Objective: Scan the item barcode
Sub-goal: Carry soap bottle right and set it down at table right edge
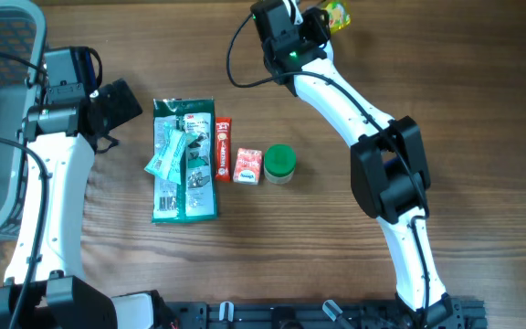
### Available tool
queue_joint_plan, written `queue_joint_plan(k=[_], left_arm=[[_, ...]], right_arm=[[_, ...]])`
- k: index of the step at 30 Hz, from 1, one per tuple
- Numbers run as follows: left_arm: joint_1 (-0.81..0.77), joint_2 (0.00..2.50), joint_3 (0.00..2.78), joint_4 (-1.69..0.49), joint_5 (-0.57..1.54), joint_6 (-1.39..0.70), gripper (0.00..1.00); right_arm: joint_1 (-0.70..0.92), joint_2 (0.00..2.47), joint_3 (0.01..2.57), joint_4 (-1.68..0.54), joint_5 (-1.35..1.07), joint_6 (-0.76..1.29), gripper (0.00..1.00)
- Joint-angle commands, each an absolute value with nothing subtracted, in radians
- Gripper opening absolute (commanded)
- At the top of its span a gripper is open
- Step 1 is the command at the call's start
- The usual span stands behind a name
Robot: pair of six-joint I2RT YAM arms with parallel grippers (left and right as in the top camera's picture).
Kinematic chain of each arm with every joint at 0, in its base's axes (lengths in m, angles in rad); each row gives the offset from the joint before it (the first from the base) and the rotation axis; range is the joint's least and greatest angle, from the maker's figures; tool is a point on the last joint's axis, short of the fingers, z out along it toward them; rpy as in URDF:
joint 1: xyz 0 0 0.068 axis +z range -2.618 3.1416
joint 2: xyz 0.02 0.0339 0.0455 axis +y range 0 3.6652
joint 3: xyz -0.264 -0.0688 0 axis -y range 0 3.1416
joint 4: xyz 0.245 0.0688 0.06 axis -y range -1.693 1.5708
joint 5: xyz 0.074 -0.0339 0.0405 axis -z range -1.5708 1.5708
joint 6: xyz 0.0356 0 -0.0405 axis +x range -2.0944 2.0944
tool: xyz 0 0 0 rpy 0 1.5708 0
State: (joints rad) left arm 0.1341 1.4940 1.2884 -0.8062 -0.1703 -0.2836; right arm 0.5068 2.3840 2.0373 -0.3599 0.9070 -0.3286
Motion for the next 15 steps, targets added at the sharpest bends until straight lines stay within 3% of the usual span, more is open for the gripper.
queue_joint_plan(k=[1, 6, 9, 12, 15], left_arm=[[0.14, 1.492, 1.294, -0.804, -0.172, -0.296, 1.0], [0.14, 1.492, 1.294, -0.804, -0.172, -0.297, 1.0], [0.14, 1.492, 1.294, -0.804, -0.172, -0.296, 1.0], [0.14, 1.492, 1.294, -0.804, -0.172, -0.296, 1.0], [0.14, 1.492, 1.294, -0.804, -0.172, -0.296, 1.0]], right_arm=[[0.503, 2.263, 2.055, -0.408, 0.989, -0.329, 0.04], [0.495, 2.081, 2.055, -0.624, 0.83, -0.168, 0.04], [0.447, 1.975, 2.055, -0.852, 0.705, 0.08, 0.09], [0.34, 1.942, 2.055, -1.06, 0.516, 0.213, 0.09], [0.199, 1.955, 2.024, -1.229, 0.263, 0.213, 0.08]])
